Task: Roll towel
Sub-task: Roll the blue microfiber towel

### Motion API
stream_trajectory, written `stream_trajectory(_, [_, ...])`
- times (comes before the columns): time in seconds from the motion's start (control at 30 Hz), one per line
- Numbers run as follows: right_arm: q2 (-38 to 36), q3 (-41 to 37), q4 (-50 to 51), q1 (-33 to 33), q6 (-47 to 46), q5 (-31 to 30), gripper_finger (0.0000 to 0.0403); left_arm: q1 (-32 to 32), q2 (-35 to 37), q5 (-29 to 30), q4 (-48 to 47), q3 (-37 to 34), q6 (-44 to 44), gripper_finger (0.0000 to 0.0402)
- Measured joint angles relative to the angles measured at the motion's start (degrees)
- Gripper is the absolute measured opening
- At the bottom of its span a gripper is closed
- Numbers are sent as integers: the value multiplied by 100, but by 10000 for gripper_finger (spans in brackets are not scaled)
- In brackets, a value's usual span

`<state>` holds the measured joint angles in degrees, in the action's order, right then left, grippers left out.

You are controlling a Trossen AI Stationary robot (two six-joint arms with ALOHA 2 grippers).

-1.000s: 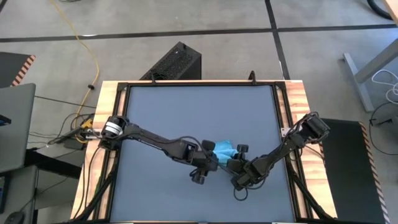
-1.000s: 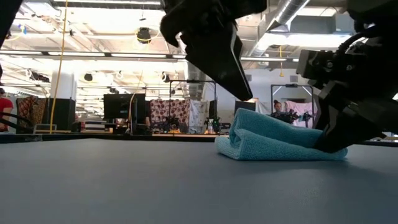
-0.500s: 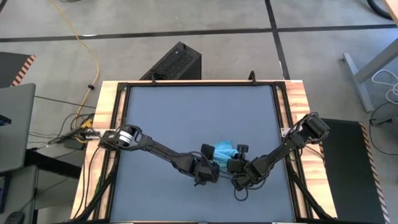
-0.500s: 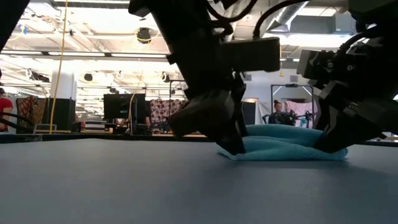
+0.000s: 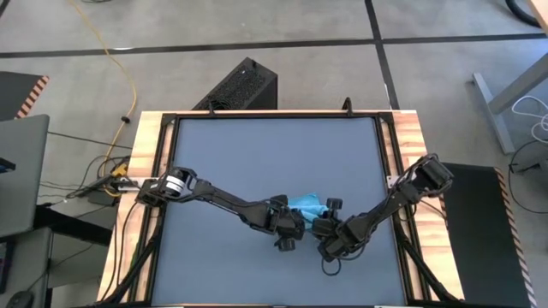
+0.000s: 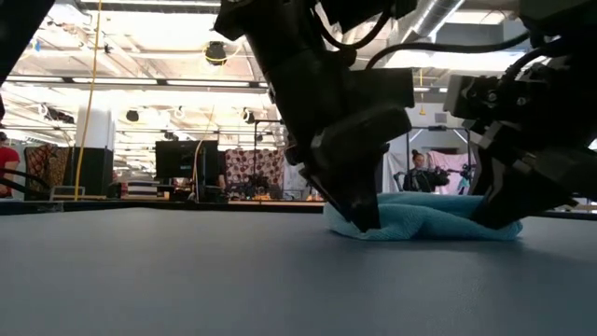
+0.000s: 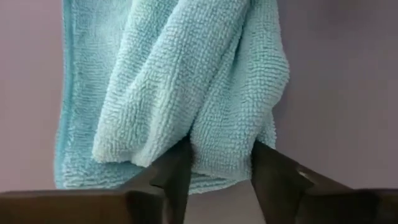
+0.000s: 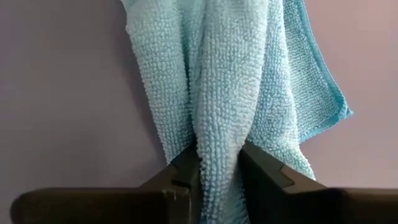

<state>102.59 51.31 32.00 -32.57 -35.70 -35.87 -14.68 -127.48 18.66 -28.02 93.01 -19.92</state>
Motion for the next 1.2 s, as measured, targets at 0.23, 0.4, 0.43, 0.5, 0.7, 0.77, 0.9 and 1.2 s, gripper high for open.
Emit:
stream_trajectory(0.23, [-460,-24,284,164,76,517,52,13,33,-643,-171,-5,2,14])
stream_trajectory(0.4, [-844,-20,228,399,409,1628,21,51,175,-779,-227,-9,-10,3])
stream_trajectory(0.43, [-896,-17,229,454,417,1855,21,74,230,-838,-171,-9,-34,2])
stream_trajectory(0.5, [-995,-16,222,570,420,2272,21,135,342,-1015,25,-11,-167,2])
stream_trajectory(0.7, [-1312,-17,278,855,506,2957,21,347,470,-1642,604,-61,-663,1])
stream_trajectory(0.77, [-1416,-17,299,967,603,3108,21,398,481,-1904,800,-173,-790,0])
stream_trajectory(0.9, [-1537,-16,340,1243,729,3666,21,417,485,-2189,1207,-583,-1184,0])
stream_trajectory(1.2, [-1402,-10,301,1871,1088,5199,21,409,796,-2637,2873,-1689,-2351,0])
